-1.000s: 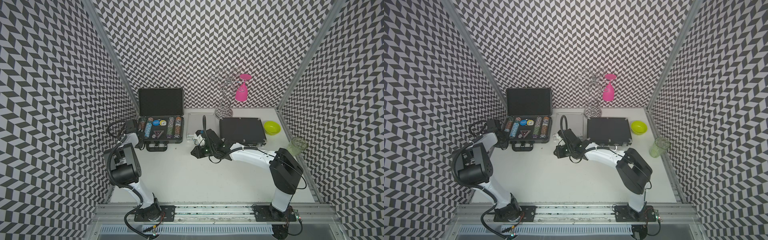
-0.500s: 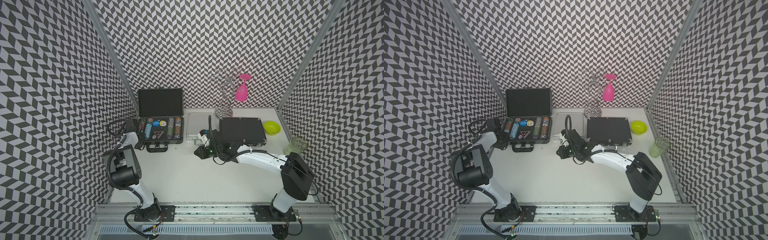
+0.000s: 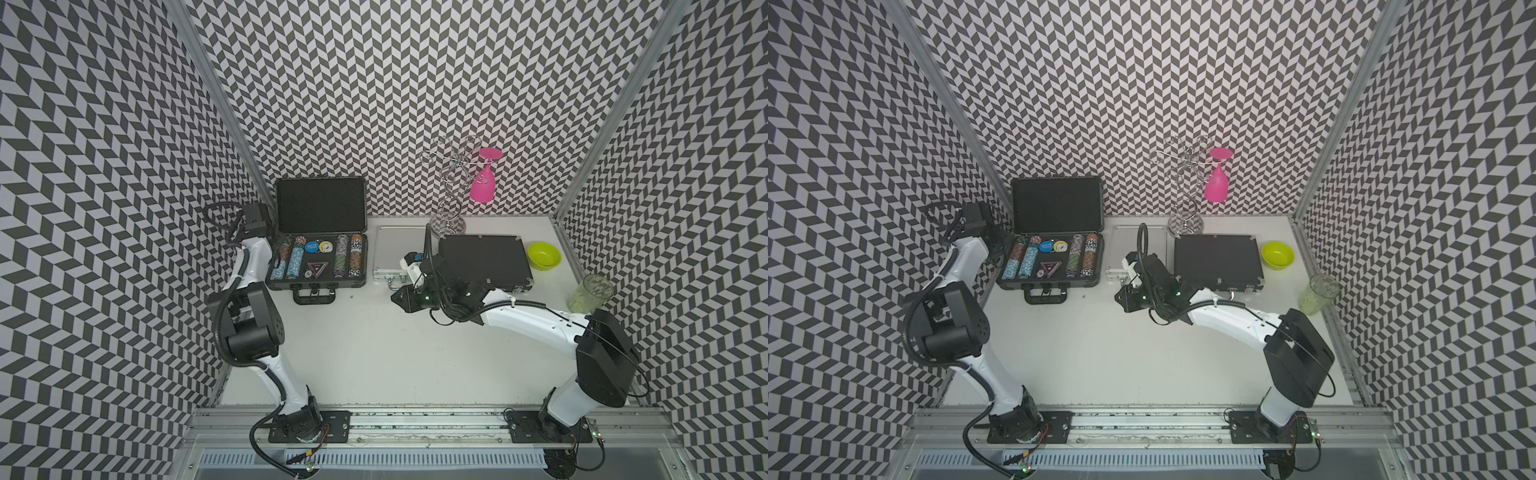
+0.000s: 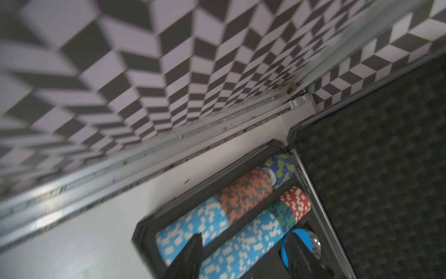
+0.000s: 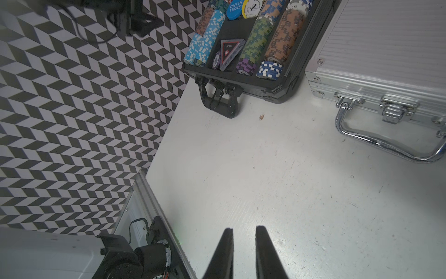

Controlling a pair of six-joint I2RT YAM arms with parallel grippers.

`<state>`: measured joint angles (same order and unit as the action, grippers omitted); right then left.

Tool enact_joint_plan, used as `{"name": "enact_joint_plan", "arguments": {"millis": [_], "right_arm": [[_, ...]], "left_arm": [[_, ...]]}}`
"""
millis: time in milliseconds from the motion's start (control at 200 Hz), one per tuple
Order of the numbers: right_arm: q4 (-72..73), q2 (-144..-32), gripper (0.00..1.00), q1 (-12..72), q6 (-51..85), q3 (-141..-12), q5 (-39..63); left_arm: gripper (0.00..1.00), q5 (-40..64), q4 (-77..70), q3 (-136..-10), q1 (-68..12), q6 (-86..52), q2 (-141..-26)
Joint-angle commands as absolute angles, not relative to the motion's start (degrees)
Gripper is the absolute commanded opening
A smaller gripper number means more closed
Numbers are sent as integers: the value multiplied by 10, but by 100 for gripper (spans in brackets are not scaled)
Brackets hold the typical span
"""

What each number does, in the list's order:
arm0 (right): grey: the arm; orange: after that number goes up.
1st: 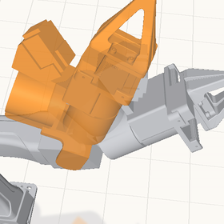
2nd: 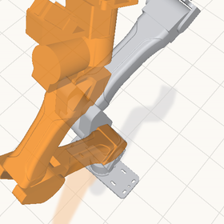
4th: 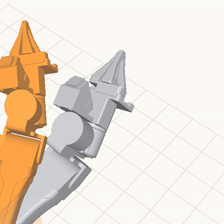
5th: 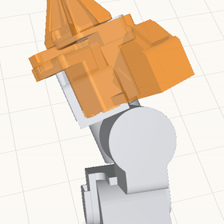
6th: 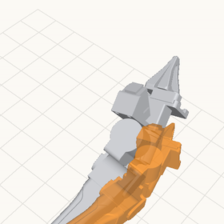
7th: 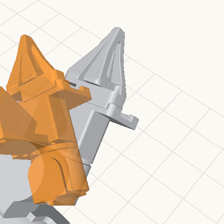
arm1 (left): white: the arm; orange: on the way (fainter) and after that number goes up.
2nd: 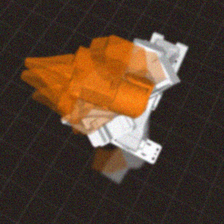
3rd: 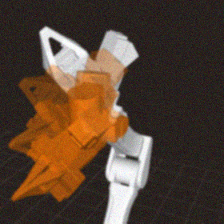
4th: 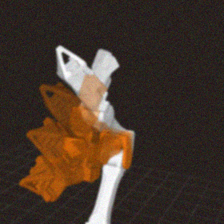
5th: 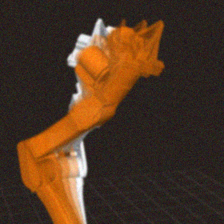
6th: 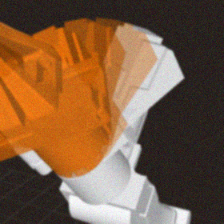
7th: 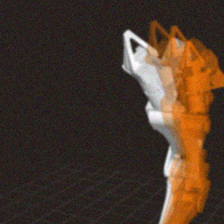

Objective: Close the poker set cases
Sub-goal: Move the poker set case to the center of the board.

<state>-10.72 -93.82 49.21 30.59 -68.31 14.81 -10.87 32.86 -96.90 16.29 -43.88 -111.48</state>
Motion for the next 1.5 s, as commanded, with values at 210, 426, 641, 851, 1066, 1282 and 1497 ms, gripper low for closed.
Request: {"name": "enact_joint_plan", "arguments": {"millis": [210,426,641,851,1066,1282,1497], "right_arm": [[-71,-929,19,491,287,-664,170],[-67,-909,19,493,286,-641,175],[-77,-891,19,493,287,-630,181],[-94,-886,19,493,283,-626,172],[-95,-908,19,493,284,-628,175],[-100,-933,19,493,284,-638,176],[-110,-960,19,493,286,-658,187]], "left_arm": [[56,-87,260,-1171,171,-245,-1295],[57,-186,169,-1202,127,-62,-1324],[53,-187,147,-1229,120,-53,-1379],[51,-193,134,-1254,135,-64,-1401],[53,-202,122,-1242,157,-79,-1407],[51,-87,104,-1264,177,-82,-1446],[46,-35,97,-1294,200,-113,-1478]]}}
